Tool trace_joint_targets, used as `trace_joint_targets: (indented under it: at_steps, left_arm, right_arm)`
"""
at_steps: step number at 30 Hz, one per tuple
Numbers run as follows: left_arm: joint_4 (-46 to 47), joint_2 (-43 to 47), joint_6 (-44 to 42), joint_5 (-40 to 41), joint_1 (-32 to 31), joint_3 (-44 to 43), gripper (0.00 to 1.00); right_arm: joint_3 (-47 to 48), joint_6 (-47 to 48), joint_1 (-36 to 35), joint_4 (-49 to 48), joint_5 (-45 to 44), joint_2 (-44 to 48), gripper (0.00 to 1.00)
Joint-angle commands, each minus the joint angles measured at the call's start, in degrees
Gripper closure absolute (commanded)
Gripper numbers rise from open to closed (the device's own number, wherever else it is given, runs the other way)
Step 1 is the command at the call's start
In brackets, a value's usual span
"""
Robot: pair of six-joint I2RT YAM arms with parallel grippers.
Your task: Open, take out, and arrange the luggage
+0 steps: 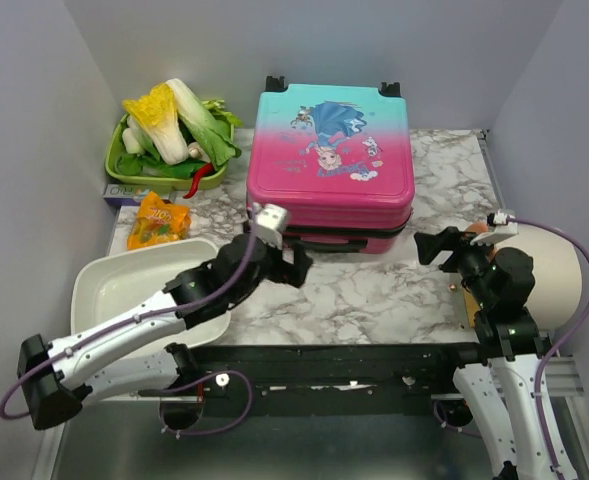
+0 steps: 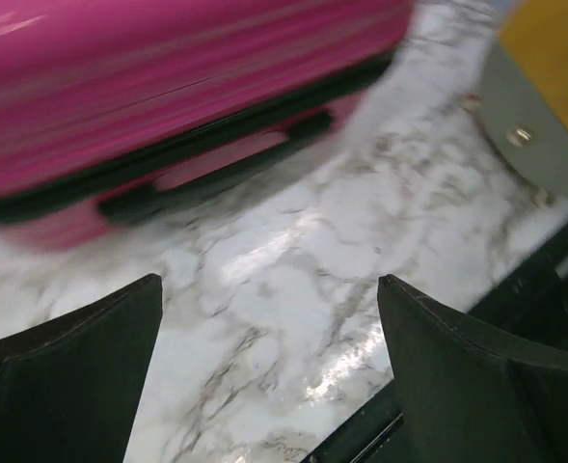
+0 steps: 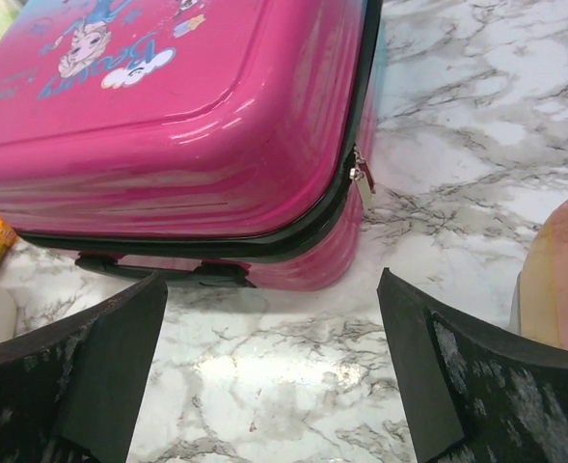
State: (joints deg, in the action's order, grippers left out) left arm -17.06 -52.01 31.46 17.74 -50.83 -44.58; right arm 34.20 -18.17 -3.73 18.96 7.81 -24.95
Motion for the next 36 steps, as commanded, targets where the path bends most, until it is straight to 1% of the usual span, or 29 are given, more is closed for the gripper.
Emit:
trace_joint_targets:
  at_steps: [1,2,3,4,5,7,9,10,12,14,15,16,20,21,22,25,26,28,30,32,35,36]
  left_arm:
    - [16.1,-5.6,-35.4,-11.3,-12.2,-3.7,0.01]
    - [16.4,-8.4,-39.2,-17.6,-12.5,-3.8,0.01]
    - [15.9,-10.1,-43.4,-20.7,-12.5,-3.8,0.01]
    - [15.7,-11.8,-48.5,-21.7,-12.5,-4.1,0.01]
    - [15.8,-15.5,-49.8,-20.0,-12.5,-4.5,0.01]
    - [16.1,-19.7,-50.6,-16.1,-12.5,-6.8,0.01]
    - [16.4,-25.1,-49.9,-12.7,-12.5,-9.0,0.01]
    - [16.4,-26.6,-49.7,-13.8,-12.5,-11.1,0.01]
    - [14.8,-30.0,-53.5,-17.6,-12.5,-12.5,0.01]
    - [16.3,-32.8,-56.9,-17.0,-12.5,-12.6,0.01]
    - [19.3,-33.8,-57.8,-14.5,-12.2,-12.3,0.01]
    - [19.9,-34.8,-58.6,-14.1,-11.8,-12.9,0.01]
    - [17.2,-41.1,-58.2,-16.0,-7.5,-17.4,0.04]
    - [14.8,-42.2,-57.9,-16.2,-7.3,-18.2,0.06]
    - [14.3,-43.0,-58.0,-16.0,-7.3,-19.0,0.06]
    - [15.5,-46.6,-58.5,-12.3,-7.6,-19.7,0.10]
    - [16.4,-47.6,-58.1,-7.2,-7.6,-19.9,0.12]
    - [16.8,-50.2,-57.9,-3.7,-7.6,-20.5,0.13]
    - [19.1,-52.4,-58.2,0.3,-7.6,-20.8,0.14]
    - [19.3,-53.5,-58.3,0.3,-7.5,-21.2,0.14]
    - [19.2,-55.6,-57.3,1.7,-7.6,-22.1,0.20]
    - [19.0,-56.2,-56.9,1.9,-7.6,-22.1,0.23]
  right_arm:
    - [-0.1,-1.6,0.1,-1.2,3.2,1.7,0.00]
    - [-0.4,-1.6,0.1,-1.6,2.7,1.7,0.00]
    - [-0.6,-1.5,0.2,-1.6,2.6,1.7,0.00]
    - [-0.8,-1.0,0.1,-1.6,2.3,1.8,0.00]
    - [-0.9,-1.0,0.1,-1.6,2.0,1.8,0.00]
    - [-1.0,-0.9,0.1,-1.6,0.9,1.9,0.00]
    - [-1.1,-0.7,0.1,-1.6,0.9,1.7,0.00]
    - [-1.5,-0.5,0.1,-2.0,1.9,1.6,0.00]
    - [-1.5,0.7,0.1,-2.6,2.6,1.1,0.00]
    - [-1.6,0.4,0.1,-2.4,3.0,1.0,0.00]
    - [-1.7,0.3,0.1,-2.5,2.9,1.0,0.00]
    - [-1.7,0.3,0.1,-2.5,2.8,1.0,0.00]
    - [-1.9,0.4,0.1,-2.5,1.9,1.7,0.00]
    - [-2.1,0.4,0.1,-2.4,1.5,1.8,0.00]
    - [-2.1,0.4,0.1,-2.4,1.2,2.0,0.00]
    - [-2.1,0.4,0.1,-2.4,0.5,2.3,0.00]
    - [-2.1,0.5,0.1,-2.4,0.5,2.3,0.00]
    - [-2.3,0.6,0.2,-2.4,0.4,2.4,0.00]
    - [-2.3,0.7,0.1,-2.5,0.4,2.3,0.00]
    - [-2.2,0.8,0.1,-2.4,0.4,2.3,0.00]
    - [-2.3,0.9,0.2,-2.5,0.2,2.4,0.00]
    - [-2.4,0.9,0.1,-2.5,0.2,2.3,0.00]
